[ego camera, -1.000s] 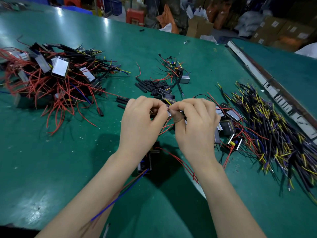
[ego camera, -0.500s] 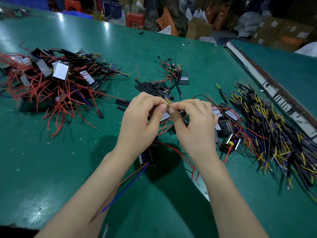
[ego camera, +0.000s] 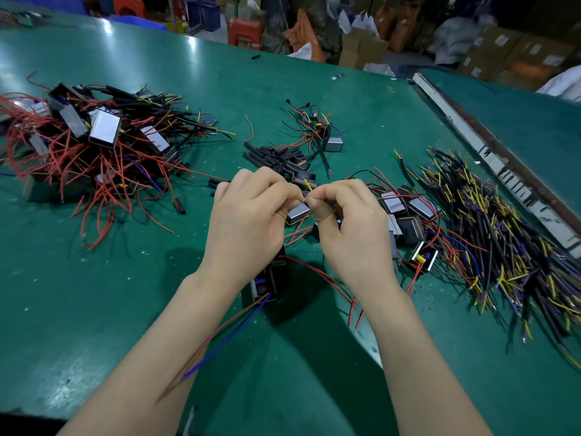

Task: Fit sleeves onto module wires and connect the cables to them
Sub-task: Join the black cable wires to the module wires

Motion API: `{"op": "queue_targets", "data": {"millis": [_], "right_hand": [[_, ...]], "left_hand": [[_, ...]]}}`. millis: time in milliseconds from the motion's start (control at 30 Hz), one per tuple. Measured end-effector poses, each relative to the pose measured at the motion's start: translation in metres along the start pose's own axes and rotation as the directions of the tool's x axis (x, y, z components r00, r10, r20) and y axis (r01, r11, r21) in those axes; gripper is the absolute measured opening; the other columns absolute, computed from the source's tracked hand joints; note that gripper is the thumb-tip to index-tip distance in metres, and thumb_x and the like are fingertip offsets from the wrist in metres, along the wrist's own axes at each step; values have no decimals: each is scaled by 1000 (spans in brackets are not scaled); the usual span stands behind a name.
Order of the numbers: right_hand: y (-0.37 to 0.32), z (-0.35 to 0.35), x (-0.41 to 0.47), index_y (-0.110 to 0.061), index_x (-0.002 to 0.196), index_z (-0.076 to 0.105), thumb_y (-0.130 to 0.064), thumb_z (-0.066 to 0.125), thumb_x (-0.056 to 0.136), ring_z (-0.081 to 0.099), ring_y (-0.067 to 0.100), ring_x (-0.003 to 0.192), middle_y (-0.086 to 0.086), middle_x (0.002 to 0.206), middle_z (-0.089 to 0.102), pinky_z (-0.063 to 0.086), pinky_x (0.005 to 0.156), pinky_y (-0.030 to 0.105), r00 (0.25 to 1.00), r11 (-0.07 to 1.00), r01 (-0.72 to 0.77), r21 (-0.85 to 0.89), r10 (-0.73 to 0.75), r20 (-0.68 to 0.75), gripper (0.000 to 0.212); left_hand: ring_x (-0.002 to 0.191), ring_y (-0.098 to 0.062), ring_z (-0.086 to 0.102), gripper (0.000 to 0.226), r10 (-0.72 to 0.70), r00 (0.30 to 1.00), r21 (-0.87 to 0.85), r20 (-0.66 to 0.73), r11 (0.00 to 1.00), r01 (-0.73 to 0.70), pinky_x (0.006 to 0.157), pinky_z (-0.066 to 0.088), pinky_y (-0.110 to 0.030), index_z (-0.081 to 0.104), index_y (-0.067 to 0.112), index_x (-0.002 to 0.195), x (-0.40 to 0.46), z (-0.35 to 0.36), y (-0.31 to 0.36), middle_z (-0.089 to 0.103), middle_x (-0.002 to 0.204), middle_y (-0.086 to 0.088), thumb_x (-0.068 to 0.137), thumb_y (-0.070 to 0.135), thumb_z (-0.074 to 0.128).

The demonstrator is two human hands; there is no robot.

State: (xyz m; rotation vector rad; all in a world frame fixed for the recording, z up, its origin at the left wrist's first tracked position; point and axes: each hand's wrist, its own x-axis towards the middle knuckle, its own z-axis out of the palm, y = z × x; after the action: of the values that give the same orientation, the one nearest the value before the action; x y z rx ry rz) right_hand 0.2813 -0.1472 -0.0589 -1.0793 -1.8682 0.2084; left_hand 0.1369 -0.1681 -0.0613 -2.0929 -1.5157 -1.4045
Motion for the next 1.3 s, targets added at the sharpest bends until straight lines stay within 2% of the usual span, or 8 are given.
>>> {"op": "queue_targets", "data": {"millis": [167, 400, 533, 633, 767, 1033, 1167, 1300], "right_hand": [[2, -3, 1, -9, 88, 70, -10, 62, 89, 57, 32, 86, 7, 90, 63, 47, 73, 49, 1000, 997, 4, -73, -2, 27, 8], [0, -1, -1, -10, 88, 71, -7, 63, 87, 57, 35, 85, 8, 90, 64, 47, 71, 50, 999, 984, 43, -175, -37, 38, 8], [-3, -2, 0, -9, 89, 71, -9, 63, 88, 58, 35, 87, 8, 91, 65, 47, 71, 51, 1000, 988, 12, -154, -14, -13, 8], [-3, -3, 1, -10, 90, 72, -9, 64, 88, 58, 35, 89, 9, 93, 65, 46, 73, 52, 1000, 991, -10, -137, 7, -20, 8], [-3, -4, 1, -9, 90, 72, -7, 64, 88, 58, 35, 89, 9, 93, 65, 46, 72, 52, 999, 991, -22, -129, 18, -32, 8], [-5, -5, 0, -10, 91, 72, -12, 64, 89, 60, 34, 88, 8, 92, 65, 47, 71, 51, 1000, 985, 5, -171, -10, -29, 8], [-8, -4, -1, -11, 91, 72, -16, 63, 90, 60, 33, 90, 7, 93, 65, 46, 72, 50, 999, 979, -15, -203, 7, -40, 10], [-14, -1, -4, -17, 92, 71, -21, 63, 91, 58, 27, 96, -1, 97, 65, 35, 73, 36, 996, 962, -83, -260, 70, -62, 10]], "left_hand": [[76, -26, 47, 21, 16, 997, 122, 76, 992, -25, 62, 31, -35, 70, 18, 81, -1, 0, -1, 62, 81, 2, 74, -1, 64], [74, -30, 51, 8, -73, 991, 199, 115, 979, 49, 60, 31, -35, 69, 15, 79, -4, 4, 6, 62, 80, -1, 80, 12, 62], [78, -32, 50, 17, -168, 973, 38, 160, 986, 164, 65, 41, -43, 69, 12, 84, -1, 6, 6, 62, 83, -5, 85, 23, 57], [79, -33, 51, 21, -117, 971, -57, 207, 990, 132, 70, 42, -50, 71, 10, 88, 1, 5, -2, 64, 86, -7, 87, 25, 56], [81, -31, 51, 22, -80, 975, -125, 208, 986, 108, 71, 44, -49, 72, 11, 94, 1, 5, -6, 64, 89, -6, 87, 27, 59], [79, -25, 52, 14, -171, 979, -101, 115, 978, 183, 72, 39, -30, 70, 11, 88, -4, 9, 1, 60, 83, -1, 87, 22, 62], [81, -27, 56, 13, -234, 968, -92, 93, 966, 242, 73, 41, -32, 67, 9, 86, -5, 13, 8, 61, 82, -4, 86, 20, 61], [80, -24, 56, 11, -305, 949, -119, 78, 942, 312, 71, 42, -34, 66, 9, 84, -6, 16, 11, 61, 81, -4, 87, 19, 61]]}}
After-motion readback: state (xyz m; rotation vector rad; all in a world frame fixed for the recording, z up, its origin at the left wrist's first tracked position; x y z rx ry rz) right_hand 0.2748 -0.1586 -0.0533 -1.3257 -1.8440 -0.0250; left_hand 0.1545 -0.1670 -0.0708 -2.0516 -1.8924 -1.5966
